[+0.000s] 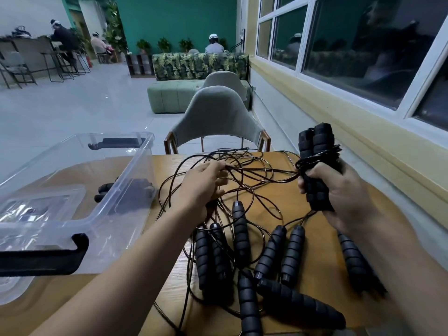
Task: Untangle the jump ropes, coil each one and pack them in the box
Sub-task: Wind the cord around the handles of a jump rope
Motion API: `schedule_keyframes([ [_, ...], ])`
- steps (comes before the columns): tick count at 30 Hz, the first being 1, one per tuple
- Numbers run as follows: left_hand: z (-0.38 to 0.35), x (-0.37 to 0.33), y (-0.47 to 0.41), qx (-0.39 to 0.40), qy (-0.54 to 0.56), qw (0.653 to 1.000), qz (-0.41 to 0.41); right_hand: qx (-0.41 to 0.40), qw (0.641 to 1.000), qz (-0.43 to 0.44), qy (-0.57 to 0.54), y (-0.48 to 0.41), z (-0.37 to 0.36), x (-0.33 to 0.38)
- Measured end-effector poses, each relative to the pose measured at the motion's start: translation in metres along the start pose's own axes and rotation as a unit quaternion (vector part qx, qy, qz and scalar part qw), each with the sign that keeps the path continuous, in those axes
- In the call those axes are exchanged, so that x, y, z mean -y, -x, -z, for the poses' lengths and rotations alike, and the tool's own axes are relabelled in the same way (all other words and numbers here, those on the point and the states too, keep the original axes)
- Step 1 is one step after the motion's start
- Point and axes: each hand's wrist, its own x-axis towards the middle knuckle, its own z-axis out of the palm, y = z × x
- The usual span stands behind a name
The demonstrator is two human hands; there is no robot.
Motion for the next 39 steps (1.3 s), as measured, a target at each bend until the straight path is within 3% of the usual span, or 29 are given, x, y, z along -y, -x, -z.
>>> schedule_keyframes([
  [3,0.007,0.000,0.003,-0.022,-0.109,0.993,-0.049,-0.009,1.000,-0.002,0.016,0.000,-0.003,-0.001],
  [8,0.011,-0.009,0.012,-0.024,-0.141,0.982,-0.126,-0.009,0.999,-0.029,0.040,-0.001,-0.019,-0.013],
  [14,0.012,-0.017,0.023,-0.014,-0.142,0.980,-0.140,0.009,0.999,-0.050,-0.002,0.001,-0.048,-0.021],
  [20,0.006,-0.021,0.040,0.105,-0.101,0.982,-0.120,0.003,1.000,-0.012,0.026,0.004,-0.073,-0.024],
  [32,0.011,-0.025,0.045,0.078,-0.118,0.976,-0.164,0.001,0.995,0.031,0.090,0.004,-0.086,-0.019],
  [39,0.011,-0.031,0.042,0.071,-0.066,0.980,-0.175,-0.014,0.999,-0.003,0.049,-0.002,-0.088,-0.019],
])
